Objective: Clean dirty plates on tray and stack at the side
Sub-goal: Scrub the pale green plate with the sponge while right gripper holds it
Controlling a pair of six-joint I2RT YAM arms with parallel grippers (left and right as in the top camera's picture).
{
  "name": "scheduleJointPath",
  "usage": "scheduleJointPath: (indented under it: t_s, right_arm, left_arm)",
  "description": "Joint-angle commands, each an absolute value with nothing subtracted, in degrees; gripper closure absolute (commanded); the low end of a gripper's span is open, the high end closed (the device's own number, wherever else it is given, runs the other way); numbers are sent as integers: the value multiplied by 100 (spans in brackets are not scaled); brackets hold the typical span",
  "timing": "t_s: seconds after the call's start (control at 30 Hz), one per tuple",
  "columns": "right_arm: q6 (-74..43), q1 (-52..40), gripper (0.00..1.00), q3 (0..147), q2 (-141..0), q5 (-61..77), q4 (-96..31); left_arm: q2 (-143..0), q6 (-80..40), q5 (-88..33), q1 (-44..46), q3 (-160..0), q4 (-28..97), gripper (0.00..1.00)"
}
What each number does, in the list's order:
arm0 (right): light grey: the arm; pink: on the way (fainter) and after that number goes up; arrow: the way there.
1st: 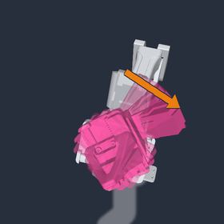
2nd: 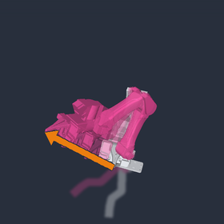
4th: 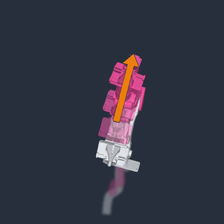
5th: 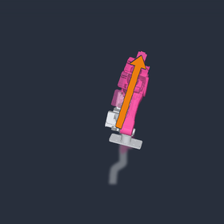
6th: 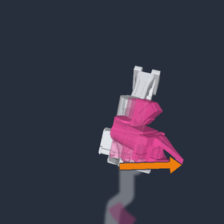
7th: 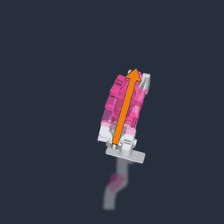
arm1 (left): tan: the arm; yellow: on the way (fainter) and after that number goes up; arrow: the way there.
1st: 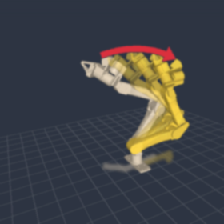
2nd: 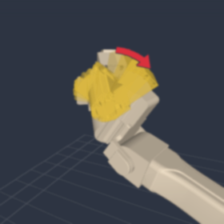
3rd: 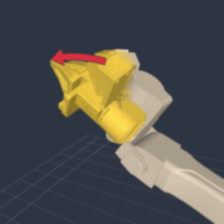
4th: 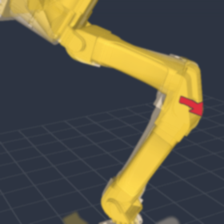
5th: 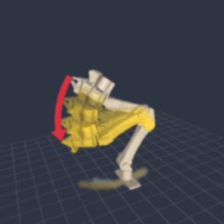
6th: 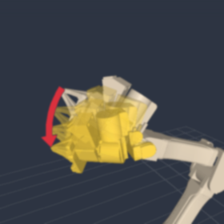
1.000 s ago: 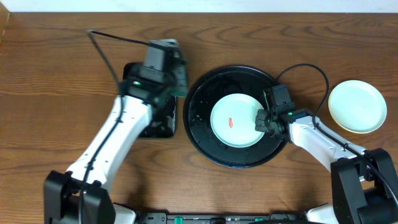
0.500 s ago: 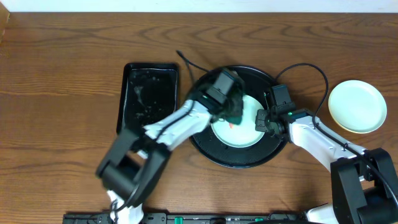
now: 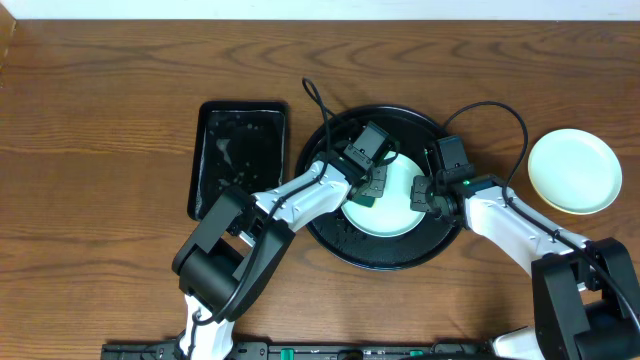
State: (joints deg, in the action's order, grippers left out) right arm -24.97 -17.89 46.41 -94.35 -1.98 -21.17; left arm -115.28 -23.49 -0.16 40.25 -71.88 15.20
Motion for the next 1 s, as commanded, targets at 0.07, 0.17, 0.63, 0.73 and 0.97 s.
scheduleJointPath:
  t_s: [0.07,0.17,0.63,0.73,0.97]
  right_arm:
    - [-2397,-1772,99,4635,-9638,-252,-2161]
    - [-2397,-1772,99,4635,-9638,-252,-2163]
    - [-2397,-1772,99,4635,-9638,-252,-2163]
    - [-2397,-1772,99,4635,-9638,-252,-2163]
    - [-2397,-1772,99,4635,-9638,-255,-2163]
  left_arm:
    - [-11649,-1841,1007,3951,-7096,1566,92]
    - [-11651,-2327,390,4058,-7096,1369,92]
    - [-11651,-3680,-1352,4523,-7096,1219,92]
    - [-11651,-3669,-1339,4471,-7096,1621,92]
    - [-11651,-2571,834,4134,-7096,2550,92]
